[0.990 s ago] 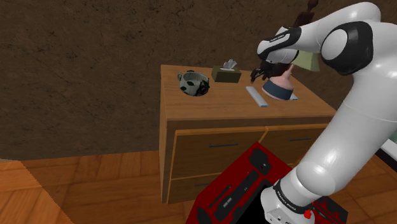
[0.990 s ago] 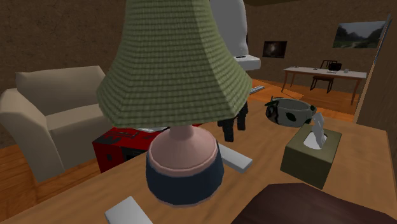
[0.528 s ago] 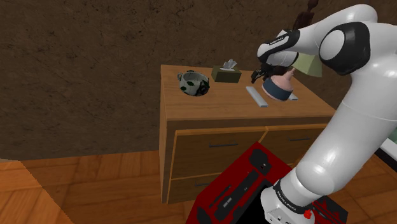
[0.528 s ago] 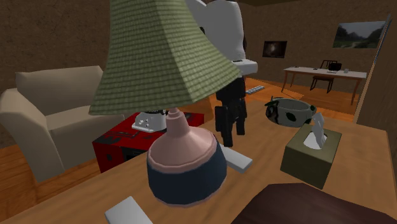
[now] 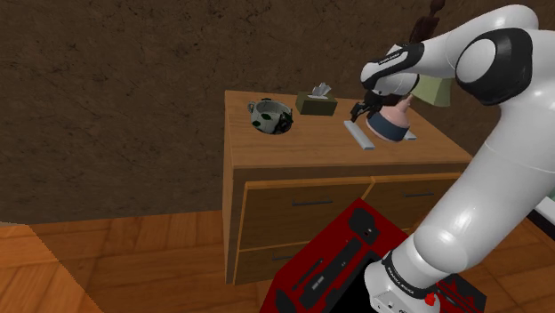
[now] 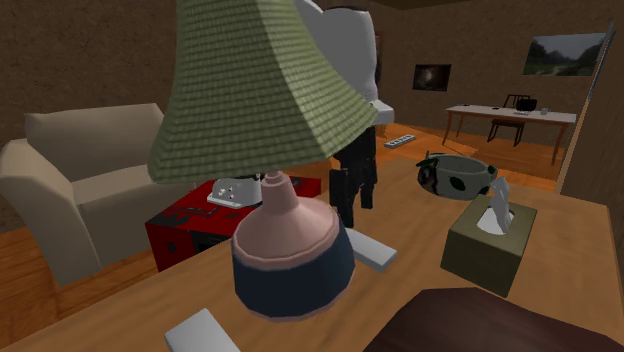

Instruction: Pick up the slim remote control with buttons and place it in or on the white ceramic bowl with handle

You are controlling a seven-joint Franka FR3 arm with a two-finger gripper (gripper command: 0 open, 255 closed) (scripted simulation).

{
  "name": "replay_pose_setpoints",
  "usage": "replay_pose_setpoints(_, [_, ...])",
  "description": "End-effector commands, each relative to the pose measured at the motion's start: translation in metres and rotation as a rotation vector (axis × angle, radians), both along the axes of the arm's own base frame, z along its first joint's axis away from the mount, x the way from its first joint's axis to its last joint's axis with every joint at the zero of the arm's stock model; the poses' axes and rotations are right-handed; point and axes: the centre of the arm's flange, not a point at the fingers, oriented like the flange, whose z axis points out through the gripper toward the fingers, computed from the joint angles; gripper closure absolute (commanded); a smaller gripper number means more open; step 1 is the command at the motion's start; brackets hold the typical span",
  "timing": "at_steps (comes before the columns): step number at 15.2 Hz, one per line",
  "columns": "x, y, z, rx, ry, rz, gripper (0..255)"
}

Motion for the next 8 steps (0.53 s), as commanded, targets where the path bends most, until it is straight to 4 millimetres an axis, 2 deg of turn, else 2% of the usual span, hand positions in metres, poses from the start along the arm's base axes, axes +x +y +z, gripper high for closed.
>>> replay_pose_setpoints(1, [-0.02, 0.003, -0.032, 0.125, 0.122, -0.022, 0])
replay_pose_setpoints(5, [-0.02, 0.003, -0.056, 0.125, 0.122, -0.022, 0])
replay_pose_setpoints(8, [-0.02, 0.003, -0.056, 0.125, 0.122, -0.022, 0])
